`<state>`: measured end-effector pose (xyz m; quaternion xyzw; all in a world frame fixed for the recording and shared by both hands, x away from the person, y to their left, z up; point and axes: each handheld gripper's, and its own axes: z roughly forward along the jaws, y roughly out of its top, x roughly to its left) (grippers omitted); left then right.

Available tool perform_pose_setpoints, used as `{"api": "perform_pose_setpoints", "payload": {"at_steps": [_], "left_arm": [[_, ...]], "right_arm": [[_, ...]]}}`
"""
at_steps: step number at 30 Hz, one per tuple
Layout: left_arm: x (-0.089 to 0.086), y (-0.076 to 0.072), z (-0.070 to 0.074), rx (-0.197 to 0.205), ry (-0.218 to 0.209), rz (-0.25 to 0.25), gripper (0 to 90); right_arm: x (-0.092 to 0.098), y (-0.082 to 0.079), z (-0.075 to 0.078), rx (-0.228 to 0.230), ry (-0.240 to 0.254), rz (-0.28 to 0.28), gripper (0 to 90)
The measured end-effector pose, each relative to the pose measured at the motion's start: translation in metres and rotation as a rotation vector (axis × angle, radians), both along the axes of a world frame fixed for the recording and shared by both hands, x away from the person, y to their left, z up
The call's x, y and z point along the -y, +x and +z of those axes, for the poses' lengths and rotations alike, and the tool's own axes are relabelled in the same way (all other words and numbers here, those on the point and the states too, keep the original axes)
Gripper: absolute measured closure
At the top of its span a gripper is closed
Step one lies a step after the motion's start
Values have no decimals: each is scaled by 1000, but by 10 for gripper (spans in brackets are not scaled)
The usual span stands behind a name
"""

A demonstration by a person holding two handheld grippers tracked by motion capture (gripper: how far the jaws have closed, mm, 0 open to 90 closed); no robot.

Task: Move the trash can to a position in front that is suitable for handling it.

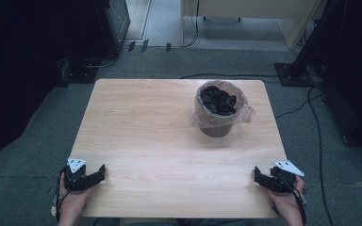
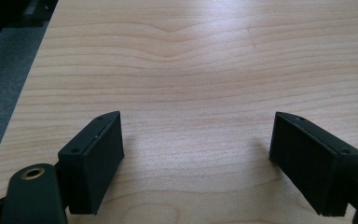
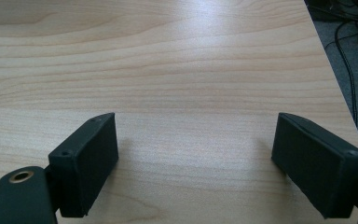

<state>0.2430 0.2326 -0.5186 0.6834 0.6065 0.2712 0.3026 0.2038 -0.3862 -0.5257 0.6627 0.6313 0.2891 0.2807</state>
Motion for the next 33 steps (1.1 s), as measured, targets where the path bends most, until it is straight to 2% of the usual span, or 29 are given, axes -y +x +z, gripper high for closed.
{"api": "perform_pose_setpoints", "payload": {"at_steps": [2, 4, 5, 7, 8, 10, 11, 12, 14, 15, 16, 17, 18, 22, 23, 24, 26, 27, 29, 31, 33], "left_arm": [[0, 0, 0, 0, 0, 0, 172], [0, 0, 0, -1, 0, 0, 172], [0, 0, 0, -1, 0, 0, 173], [0, 0, 0, -1, 0, 0, 173], [0, 0, 0, -1, 0, 0, 172], [0, 0, 0, 0, 0, 0, 172], [0, 0, 0, 0, 0, 1, 172], [0, 0, 0, 0, 0, 1, 173], [0, 0, 0, 0, 0, 1, 173], [0, 0, 0, 0, -1, 1, 173], [0, 0, 0, 0, -1, 1, 173], [0, 0, 0, 0, -1, 1, 173], [0, 0, 0, 0, -1, 1, 173], [1, 0, 0, 1, -2, 0, 173], [1, 0, 0, 1, -2, 0, 173], [1, 0, 0, 1, -2, -1, 173], [1, 0, 0, 0, -2, -1, 173], [1, 0, 0, 1, -2, -2, 173], [1, -1, 0, 1, -3, -3, 173], [1, -1, 0, 0, -2, -7, 173], [1, -1, 0, 0, -3, -10, 173]], "right_arm": [[0, 0, 0, 1, -2, -4, 160], [1, -1, 1, 20, 1, -21, 297], [1, -1, 1, 20, 1, -21, 297], [3, -2, 2, 39, 20, -38, 373], [6, -2, 3, 78, 35, -32, 468], [8, 0, 6, 146, 32, -19, 533], [8, 0, 6, 146, 32, -19, 533], [10, 5, 15, 201, 55, -43, 639], [11, 11, 24, 233, 42, -53, 698], [11, 11, 24, 233, 42, -53, 698], [11, 16, 28, 241, 34, -55, 719], [11, 27, 34, 252, 27, -42, 750], [11, 27, 34, 252, 27, -42, 750], [10, 64, 48, 290, 67, -1, 823], [10, 64, 48, 290, 67, -1, 823], [9, 72, 50, 294, 77, 4, 839], [6, 98, 55, 271, 84, 39, 900], [5, 105, 57, 274, 100, 69, 900], [1, 119, 62, 267, 97, 109, 900], [-3, 131, 67, 259, 90, 121, 900], [-5, 144, 72, 244, 91, 96, 900]]}}
